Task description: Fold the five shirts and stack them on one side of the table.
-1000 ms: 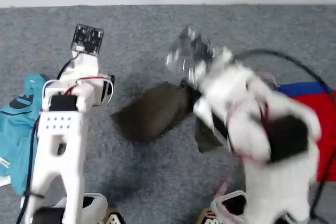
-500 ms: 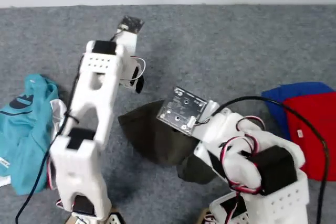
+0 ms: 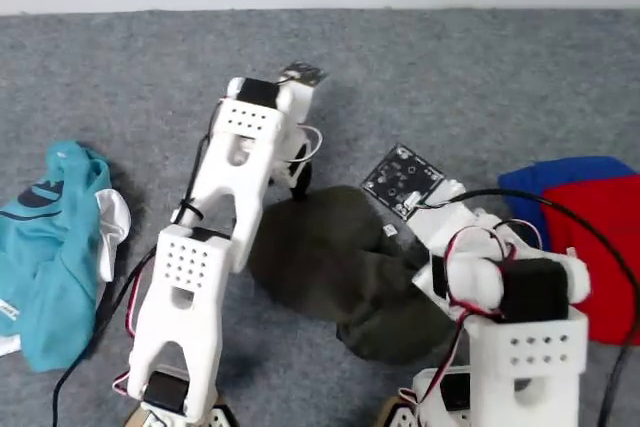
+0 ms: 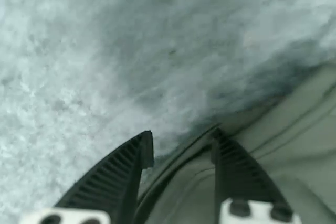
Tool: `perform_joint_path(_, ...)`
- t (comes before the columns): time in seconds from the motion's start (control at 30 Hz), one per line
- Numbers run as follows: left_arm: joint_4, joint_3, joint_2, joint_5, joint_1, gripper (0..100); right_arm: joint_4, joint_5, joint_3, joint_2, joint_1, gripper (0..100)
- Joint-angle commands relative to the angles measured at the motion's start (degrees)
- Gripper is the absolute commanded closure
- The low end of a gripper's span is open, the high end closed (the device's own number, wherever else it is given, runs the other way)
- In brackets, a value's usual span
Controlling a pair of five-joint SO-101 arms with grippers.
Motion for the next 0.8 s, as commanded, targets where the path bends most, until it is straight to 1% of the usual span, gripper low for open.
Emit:
perform_joint_path(0.0, 1.23, -3.38, -1.76, 0.44, 1.23, 81, 0.48, 0.62, 4.57, -0.84, 1.71, 99.0)
perform_joint_path(0.1, 1.23, -3.47, -1.76, 0.53, 1.23, 81, -0.84, 0.26, 8.7, -0.84, 1.8, 99.0)
perform_joint_path(0.2, 1.23, -3.47, -1.76, 0.53, 3.16, 81, -3.91, 0.26, 12.84, -0.75, 3.65, 99.0)
perform_joint_path(0.27, 1.23, -3.91, -2.46, 0.53, 5.27, 81, -6.46, 0.26, 15.56, -0.31, 6.29, 98.9)
perform_joint_path(0.4, 1.23, -3.65, -5.19, 0.53, 8.26, 81, -11.47, 0.26, 21.01, -0.4, 14.37, 98.8)
perform_joint_path(0.47, 1.23, -3.65, -5.54, 0.53, 9.23, 81, -11.82, 0.26, 21.54, -0.4, 18.51, 95.7)
perform_joint_path(0.57, 0.79, -4.09, -5.54, 0.53, 10.73, 81, -11.38, 0.26, 21.54, -0.66, 23.16, 85.7)
perform_joint_path(0.63, -0.18, -4.09, -5.63, 0.53, 11.78, 81, -11.47, 0.26, 21.54, -0.84, 25.01, 80.9)
perform_joint_path(0.77, -0.26, -4.7, -6.15, 0.53, 13.71, 81, -11.47, 0.26, 21.54, -0.84, 25.45, 80.1)
